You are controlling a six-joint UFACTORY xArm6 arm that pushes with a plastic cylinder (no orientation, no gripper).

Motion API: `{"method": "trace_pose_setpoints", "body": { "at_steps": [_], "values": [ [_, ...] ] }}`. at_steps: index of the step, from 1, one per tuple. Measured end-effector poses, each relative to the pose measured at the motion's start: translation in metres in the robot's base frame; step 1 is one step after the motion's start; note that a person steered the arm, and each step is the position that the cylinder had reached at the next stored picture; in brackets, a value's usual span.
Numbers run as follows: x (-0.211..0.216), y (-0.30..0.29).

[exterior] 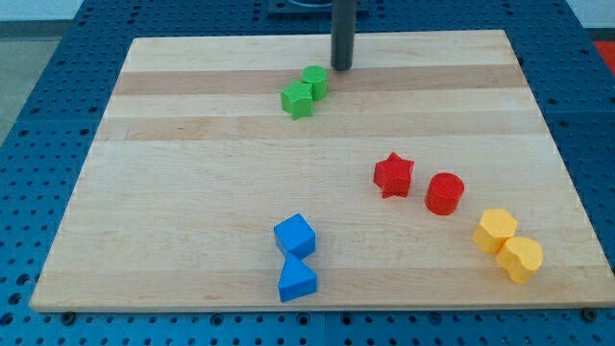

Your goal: Move your arm to the bottom center of the board

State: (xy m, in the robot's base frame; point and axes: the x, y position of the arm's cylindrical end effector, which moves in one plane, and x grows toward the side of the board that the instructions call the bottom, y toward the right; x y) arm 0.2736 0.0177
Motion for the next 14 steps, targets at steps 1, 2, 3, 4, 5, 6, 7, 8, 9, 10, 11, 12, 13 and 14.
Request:
{"method": "trace_pose_setpoints", "body": {
  "at_steps": [1, 2, 3, 4, 5, 6, 7, 8, 9, 10, 11, 12, 13, 14],
  "values": [
    [0.026, -0.042],
    [0.047, -0.086],
    [0.068, -0.11],
    [0.071, -0.11],
    [0.091, -0.132],
    [0.148, -0.172],
    [0.227, -0.191],
    [0.311, -0.192],
    [0.344, -0.182],
    [0.345, -0.178],
    [0.344, -0.166],
    [0.335, -0.166],
    [0.31, -0.163],
    [0.271, -0.135]
  ]
}}
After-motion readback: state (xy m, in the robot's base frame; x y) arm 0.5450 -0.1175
